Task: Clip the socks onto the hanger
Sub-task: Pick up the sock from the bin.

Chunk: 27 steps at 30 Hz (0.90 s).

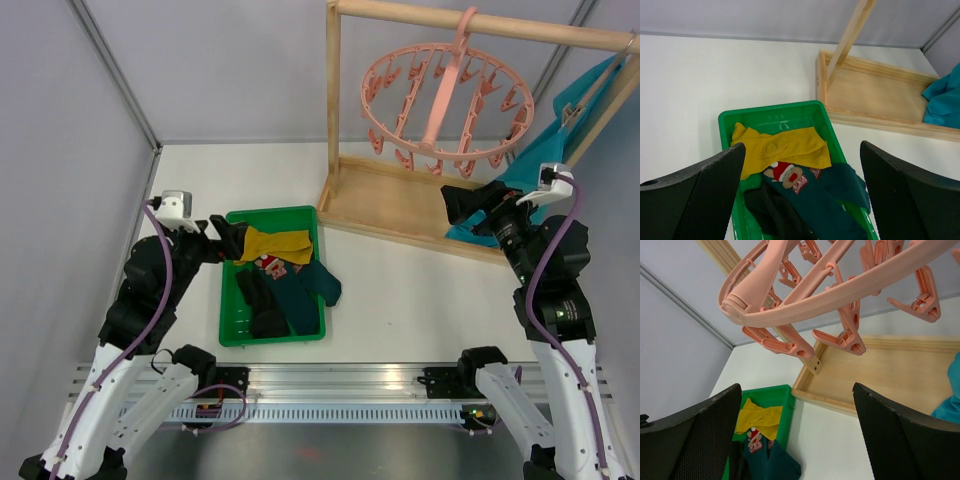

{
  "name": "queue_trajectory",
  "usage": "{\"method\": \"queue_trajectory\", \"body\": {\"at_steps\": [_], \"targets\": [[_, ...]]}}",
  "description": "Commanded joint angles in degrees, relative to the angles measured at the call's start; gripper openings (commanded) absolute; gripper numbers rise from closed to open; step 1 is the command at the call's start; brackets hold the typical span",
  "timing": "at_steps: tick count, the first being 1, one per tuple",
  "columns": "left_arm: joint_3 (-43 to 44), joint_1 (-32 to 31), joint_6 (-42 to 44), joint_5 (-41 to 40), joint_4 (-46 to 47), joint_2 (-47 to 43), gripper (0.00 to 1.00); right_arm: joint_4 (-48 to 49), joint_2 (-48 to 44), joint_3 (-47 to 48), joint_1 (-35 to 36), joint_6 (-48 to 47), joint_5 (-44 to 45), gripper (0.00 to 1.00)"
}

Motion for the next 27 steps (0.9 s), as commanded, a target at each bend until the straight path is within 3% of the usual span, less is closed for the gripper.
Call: {"method": "queue_trajectory", "body": {"at_steps": [1,11,19,27], "targets": [[-0.25,0.22,2.04,0.56,-0.21,0.32,1.0,1.07,0.39,0.44,-0.07,-0.8,-0.84,0.98],[0.45,0.3,0.9,1.7,-1.26,2.51,1.0,-1.22,2.15,0.88,-0.07,-1.59,-1.19,0.98],[2.4,-0.66,-10.52,-1.02,-8.38,15.16,0.97,-0.78,4.69,-0.52,-0.07,-1.24,-3.57,0.98],[-3.24,-2.77,-20.46,-3.92,-0.92,19.91,0.91,2.21,7.6,-2.37,-0.07,-0.44,-7.7,0.98]]}}
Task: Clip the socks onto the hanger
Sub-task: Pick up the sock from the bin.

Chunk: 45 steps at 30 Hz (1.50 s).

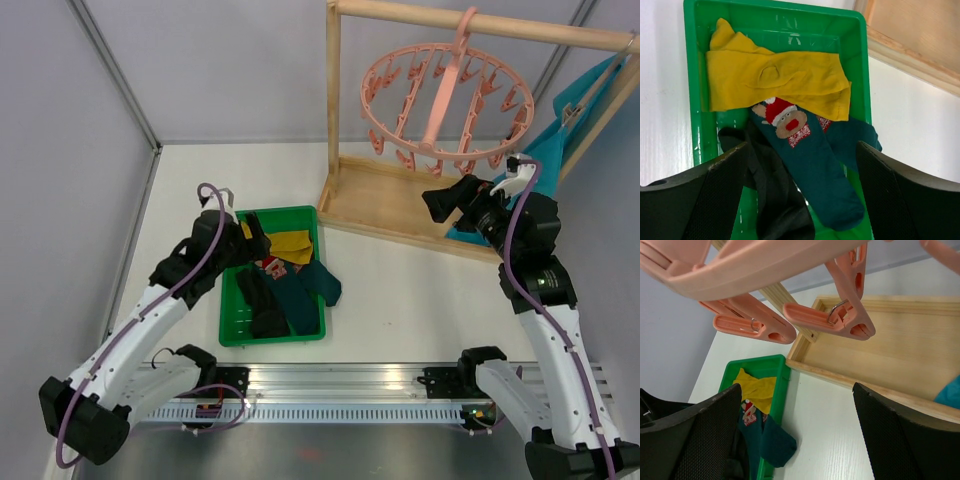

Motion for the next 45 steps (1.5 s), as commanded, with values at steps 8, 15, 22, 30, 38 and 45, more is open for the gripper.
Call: {"method": "queue_trajectory", "body": {"at_steps": [8,15,22,30,38,45], "targets": [[4.37,-6.47,-1.89,-7.08,8.45,16.84,0.84,3.0,1.24,-0.78,-0.07,-0.25,-2.37,0.98],[7.81,-7.62,14.62,-10.34,17.41,28.19,0.75,2.56,1.59,-0.17,0.02,-0.6,-2.1,0.98],[10.0,-8.14,25.79,-3.65,21.55,34.52,0.74,0.98,3.26,2.3,0.02,-0.87,-2.98,0.98],[12.02,-9.11,32.22,-2.87,20.33,40.49,0.72,-1.05,3.88,3.7,0.02,-1.66,-3.07,0.98],[13.25,-9.2,32.75,-2.42,18.48,43.84,0.69,-3.59,3.88,5.46,-0.07,-2.63,-2.1,0.98],[13.52,-9.55,32.57,-0.04,17.52,44.28,0.69,-4.47,3.62,5.55,0.02,-2.97,-1.31,0.98]]}}
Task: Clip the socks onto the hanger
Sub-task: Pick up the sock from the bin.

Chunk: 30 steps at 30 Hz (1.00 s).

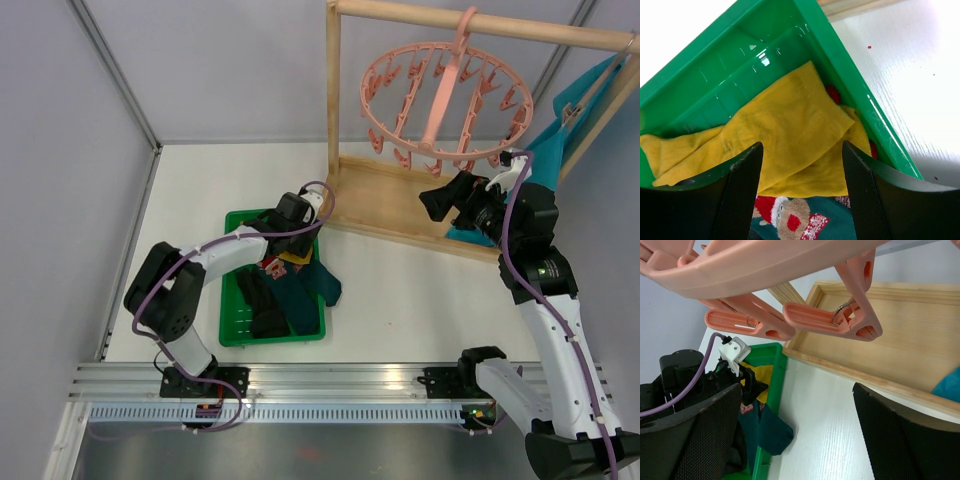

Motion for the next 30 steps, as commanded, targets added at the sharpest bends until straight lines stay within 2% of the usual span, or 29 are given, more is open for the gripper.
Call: {"method": "queue_trajectory", "body": {"at_steps": [1,21,30], "targets": [[2.5,-0.48,1.49,1.6,-0.97,0.11,0.69,-0.45,-0.21,2.51,-0.06,-0.97,0.96,0.98],[2.5,-1.36,1.4,0.28,-1.95,2.47,0.69,-0.28,0.05,1.98,-0.06,-0.97,0.88,0.98],[5.31,-1.27,1.49,-3.32,-1.86,4.41,0.63,0.16,-0.03,1.28,-0.06,-0.53,0.88,0.98]]}}
